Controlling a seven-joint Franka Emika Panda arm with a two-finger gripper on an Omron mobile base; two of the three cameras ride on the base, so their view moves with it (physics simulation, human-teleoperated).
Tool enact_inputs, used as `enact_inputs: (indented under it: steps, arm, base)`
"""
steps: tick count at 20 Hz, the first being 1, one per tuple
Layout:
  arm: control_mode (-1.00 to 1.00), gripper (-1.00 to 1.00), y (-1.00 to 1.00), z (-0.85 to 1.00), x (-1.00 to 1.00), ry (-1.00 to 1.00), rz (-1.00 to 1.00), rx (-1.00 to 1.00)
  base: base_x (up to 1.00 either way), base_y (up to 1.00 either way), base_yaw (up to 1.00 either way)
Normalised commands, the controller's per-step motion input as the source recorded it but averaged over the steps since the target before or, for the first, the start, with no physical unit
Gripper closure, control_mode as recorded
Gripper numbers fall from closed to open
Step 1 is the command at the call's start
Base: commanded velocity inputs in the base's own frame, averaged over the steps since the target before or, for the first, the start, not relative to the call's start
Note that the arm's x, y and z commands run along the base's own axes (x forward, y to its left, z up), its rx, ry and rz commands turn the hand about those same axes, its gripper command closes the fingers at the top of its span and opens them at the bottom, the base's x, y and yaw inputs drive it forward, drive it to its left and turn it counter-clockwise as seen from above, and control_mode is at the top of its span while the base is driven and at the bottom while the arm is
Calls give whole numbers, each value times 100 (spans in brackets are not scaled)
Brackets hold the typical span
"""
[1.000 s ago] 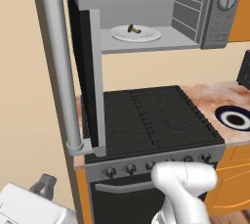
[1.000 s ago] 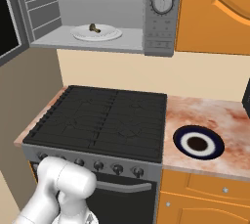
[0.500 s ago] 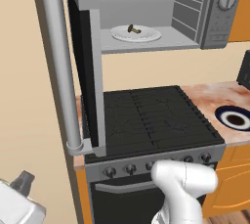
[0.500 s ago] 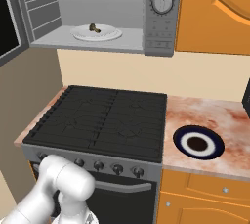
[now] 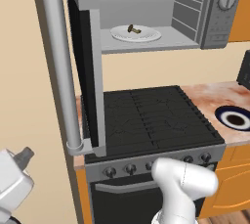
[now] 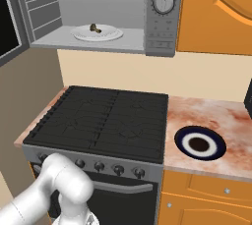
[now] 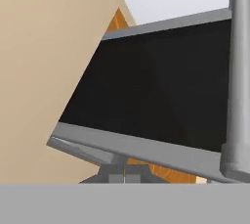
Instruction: Pick the mushroom from the counter and place it in the microwave. Then turn on the microwave.
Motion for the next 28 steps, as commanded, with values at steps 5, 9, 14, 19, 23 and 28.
enact_inputs:
  steps: [5,9,14,19,23,28]
  arm:
    - [-100,100,0,8,54,0,-16,0]
    - [-100,100,0,15,46,0,-16,0]
    - [-100,100,-8,27,8,0,-15,0]
    - [-100,100,-36,34,0,0,-18,0]
    - [-100,100,-52,33,0,0,-17,0]
    - [-100,100,-62,22,-1,1,-12,0]
  base:
    - [0,0,0]
    - [0,0,0]
    - [0,0,0]
    - [0,0,0]
    - [0,0,0]
    - [0,0,0]
